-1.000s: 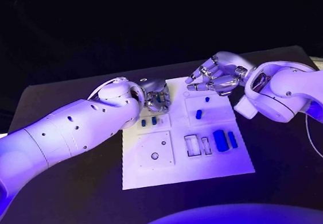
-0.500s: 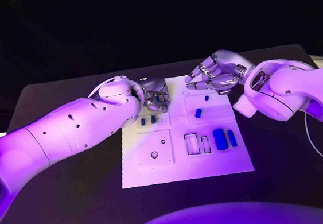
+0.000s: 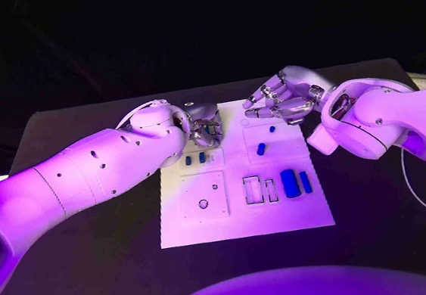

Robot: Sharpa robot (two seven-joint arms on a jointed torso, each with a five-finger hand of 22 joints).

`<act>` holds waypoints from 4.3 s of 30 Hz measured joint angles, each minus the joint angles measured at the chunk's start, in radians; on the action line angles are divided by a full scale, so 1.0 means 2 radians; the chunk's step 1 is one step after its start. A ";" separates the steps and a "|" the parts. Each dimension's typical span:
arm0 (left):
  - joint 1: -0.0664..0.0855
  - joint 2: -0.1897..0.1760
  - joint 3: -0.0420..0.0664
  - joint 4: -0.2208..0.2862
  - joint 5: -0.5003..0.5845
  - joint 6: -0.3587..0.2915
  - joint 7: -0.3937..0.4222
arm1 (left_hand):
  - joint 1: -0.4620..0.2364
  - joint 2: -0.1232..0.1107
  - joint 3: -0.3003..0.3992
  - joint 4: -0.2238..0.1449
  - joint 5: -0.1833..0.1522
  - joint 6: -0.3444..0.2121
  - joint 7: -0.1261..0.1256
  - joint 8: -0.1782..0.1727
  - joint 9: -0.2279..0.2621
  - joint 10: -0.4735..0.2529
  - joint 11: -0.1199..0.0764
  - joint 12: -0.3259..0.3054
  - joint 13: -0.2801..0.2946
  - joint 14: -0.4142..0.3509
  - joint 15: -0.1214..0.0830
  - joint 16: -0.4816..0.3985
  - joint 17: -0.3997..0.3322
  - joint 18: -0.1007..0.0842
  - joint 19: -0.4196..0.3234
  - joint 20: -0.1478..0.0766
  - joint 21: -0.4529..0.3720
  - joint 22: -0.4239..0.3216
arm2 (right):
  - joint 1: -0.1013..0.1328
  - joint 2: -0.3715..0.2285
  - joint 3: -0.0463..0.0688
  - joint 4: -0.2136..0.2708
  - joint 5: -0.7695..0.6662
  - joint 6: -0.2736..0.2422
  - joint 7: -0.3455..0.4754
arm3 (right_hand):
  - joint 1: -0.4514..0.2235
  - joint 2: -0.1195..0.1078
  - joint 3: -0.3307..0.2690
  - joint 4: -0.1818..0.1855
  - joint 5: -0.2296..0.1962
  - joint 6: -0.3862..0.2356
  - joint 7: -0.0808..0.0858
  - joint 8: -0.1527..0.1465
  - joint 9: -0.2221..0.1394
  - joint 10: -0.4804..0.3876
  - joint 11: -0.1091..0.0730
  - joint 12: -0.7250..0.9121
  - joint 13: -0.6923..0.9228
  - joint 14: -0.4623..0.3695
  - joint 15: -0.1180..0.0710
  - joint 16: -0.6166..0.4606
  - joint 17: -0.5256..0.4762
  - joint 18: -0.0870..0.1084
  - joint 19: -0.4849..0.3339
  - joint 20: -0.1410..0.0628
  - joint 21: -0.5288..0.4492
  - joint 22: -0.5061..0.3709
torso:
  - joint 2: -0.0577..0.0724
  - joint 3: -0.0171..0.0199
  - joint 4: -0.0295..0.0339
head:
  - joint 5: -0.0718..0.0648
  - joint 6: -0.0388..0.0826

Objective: Assemble the parts on the task board

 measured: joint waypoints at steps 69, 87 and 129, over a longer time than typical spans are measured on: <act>-0.002 -0.067 0.021 0.032 0.068 0.004 -0.008 | -0.033 -0.015 0.032 -0.017 0.007 0.009 0.002 -0.016 -0.002 0.016 -0.001 -0.023 0.009 0.000 0.000 0.002 -0.010 0.000 0.000 0.000 0.002 0.000 | 0.000 0.000 0.000 0.000 0.000 0.001 0.000 | 0.000 0.000 0.000 0.000 0.000 0.000 0.000 0.000 0.000 0.000 0.000 0.000 0.000 0.000 0.000 0.000 0.000 0.000 0.000 0.000 0.000 0.000 | -0.001 0.0002 0.0010 | 0.006 0.000; 0.000 -0.065 0.021 0.029 0.066 0.015 -0.011 | -0.034 -0.015 0.032 -0.017 0.008 0.009 0.002 -0.016 -0.002 0.015 -0.001 -0.023 0.010 0.000 0.000 0.002 -0.010 0.000 0.000 0.000 0.002 0.000 | 0.000 0.001 0.000 0.000 0.000 0.001 0.000 | 0.000 0.000 0.000 0.000 0.000 0.000 0.000 0.000 0.000 0.000 0.000 0.000 0.000 0.000 0.000 0.000 0.000 0.000 0.000 0.000 0.000 0.000 | -0.001 0.0002 0.0014 | 0.006 0.000; -0.002 -0.059 0.016 0.027 0.064 0.028 -0.020 | -0.056 -0.027 0.033 -0.019 0.009 -0.030 0.012 -0.044 -0.013 -0.044 0.017 -0.048 -0.003 0.000 0.007 0.004 -0.022 0.000 0.000 0.004 -0.015 0.000 | 0.000 0.001 0.000 -0.001 -0.001 0.003 0.000 | 0.000 0.000 0.000 0.000 0.000 0.000 0.000 0.000 0.000 0.000 0.000 0.000 0.000 0.000 0.000 0.000 0.000 0.000 0.000 0.000 0.000 0.000 | -0.001 0.0002 0.0012 | 0.006 0.000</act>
